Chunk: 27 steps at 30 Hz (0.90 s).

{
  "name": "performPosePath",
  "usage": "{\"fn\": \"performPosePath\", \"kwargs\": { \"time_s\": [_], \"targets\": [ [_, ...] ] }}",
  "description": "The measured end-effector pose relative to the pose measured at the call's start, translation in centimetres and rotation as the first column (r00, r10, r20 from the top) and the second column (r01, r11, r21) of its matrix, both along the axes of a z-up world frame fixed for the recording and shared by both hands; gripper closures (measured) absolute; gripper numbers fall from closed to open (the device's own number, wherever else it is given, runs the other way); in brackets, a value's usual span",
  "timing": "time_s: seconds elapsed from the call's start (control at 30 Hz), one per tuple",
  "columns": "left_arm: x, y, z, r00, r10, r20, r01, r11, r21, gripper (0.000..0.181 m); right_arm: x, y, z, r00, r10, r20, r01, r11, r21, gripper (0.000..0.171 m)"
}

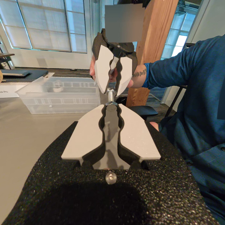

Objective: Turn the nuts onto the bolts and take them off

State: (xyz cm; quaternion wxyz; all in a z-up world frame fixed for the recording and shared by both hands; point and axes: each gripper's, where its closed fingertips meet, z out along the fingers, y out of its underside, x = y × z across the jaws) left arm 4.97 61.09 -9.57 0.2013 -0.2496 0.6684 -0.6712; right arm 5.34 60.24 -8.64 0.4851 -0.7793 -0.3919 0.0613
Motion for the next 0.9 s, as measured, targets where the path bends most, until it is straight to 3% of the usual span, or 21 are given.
{"fn": "performPosePath", "kwargs": {
  "time_s": [0.17,0.27,0.33,0.4,0.5,0.6,0.67,0.73,0.9],
  "targets": [
    [0.3,0.1,-0.4,0.998,0.061,0.029,-0.064,0.992,0.110,0.164,0.0,-0.5,0.2,0.946,-0.092,-0.312,0.003,0.961,-0.277,0.155],
    [0.6,0.1,-0.9,0.994,0.103,0.037,-0.108,0.975,0.193,0.164,0.4,-0.6,-0.5,0.819,-0.222,-0.529,-0.083,0.867,-0.491,0.155],
    [0.6,0.1,-1.0,0.992,0.114,0.047,-0.122,0.968,0.221,0.164,0.4,-0.8,-0.6,0.690,-0.306,-0.656,-0.197,0.792,-0.577,0.154],
    [0.5,-0.1,-0.8,0.992,0.112,0.065,-0.124,0.968,0.218,0.164,0.2,-0.8,-0.1,0.553,-0.347,-0.758,-0.329,0.745,-0.581,0.154],
    [0.3,-0.2,-0.5,0.994,0.095,0.062,-0.105,0.976,0.193,0.164,-0.1,-0.9,-0.1,0.456,-0.358,-0.815,-0.423,0.719,-0.552,0.154],
    [0.3,0.0,-0.3,0.996,0.079,0.045,-0.084,0.989,0.119,0.164,0.0,-0.5,0.1,0.507,-0.285,-0.813,-0.365,0.784,-0.502,0.141],
    [0.3,0.3,-0.2,0.997,0.070,0.034,-0.072,0.995,0.073,0.164,0.7,0.0,-0.2,0.633,-0.220,-0.742,-0.239,0.857,-0.457,0.133],
    [0.2,0.6,-0.1,0.998,0.059,0.022,-0.059,0.998,0.037,0.164,1.4,0.4,-0.6,0.764,-0.175,-0.621,-0.107,0.915,-0.389,0.125],
    [0.3,1.0,0.1,0.999,0.033,-0.011,-0.033,0.999,-0.037,0.165,1.5,0.4,0.2,0.963,-0.044,-0.267,0.022,0.996,-0.084,0.123]
  ]
}}
